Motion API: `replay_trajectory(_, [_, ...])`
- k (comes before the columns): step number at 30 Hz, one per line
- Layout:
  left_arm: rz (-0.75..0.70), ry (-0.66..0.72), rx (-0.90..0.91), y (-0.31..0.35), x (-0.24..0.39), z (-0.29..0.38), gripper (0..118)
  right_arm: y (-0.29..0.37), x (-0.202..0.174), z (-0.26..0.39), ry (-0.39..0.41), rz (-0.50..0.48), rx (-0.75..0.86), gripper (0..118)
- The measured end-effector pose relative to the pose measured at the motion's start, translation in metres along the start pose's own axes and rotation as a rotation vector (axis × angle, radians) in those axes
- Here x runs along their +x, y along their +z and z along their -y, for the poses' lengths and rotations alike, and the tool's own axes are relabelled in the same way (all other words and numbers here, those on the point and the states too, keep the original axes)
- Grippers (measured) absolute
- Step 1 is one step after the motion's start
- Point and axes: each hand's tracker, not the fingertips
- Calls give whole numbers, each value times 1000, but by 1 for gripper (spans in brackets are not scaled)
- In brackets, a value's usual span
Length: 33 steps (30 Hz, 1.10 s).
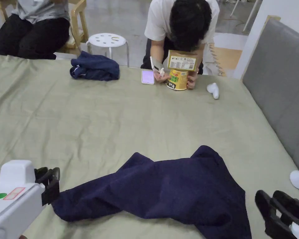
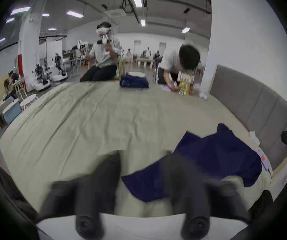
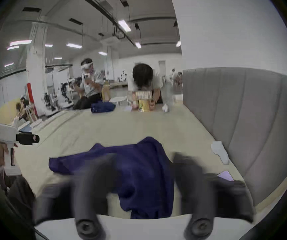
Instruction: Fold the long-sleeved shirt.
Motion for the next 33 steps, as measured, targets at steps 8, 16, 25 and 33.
replay_trajectory(8, [1, 156, -184, -40, -29, -2, 58, -23, -18, 2, -28, -33, -16, 2])
replay_trajectory(16, [-5, 272, -452, -121, -46, 42, 108, -39, -23, 16, -79, -50, -50, 2])
replay_trajectory(25, [-70, 392, -492, -144, -45, 67, 38, -61, -11, 21, -103, -52, -97, 2])
replay_trajectory(33, [-68, 243, -508, -145, -25, 69, 24, -170, 39, 0, -174, -36, -253, 118])
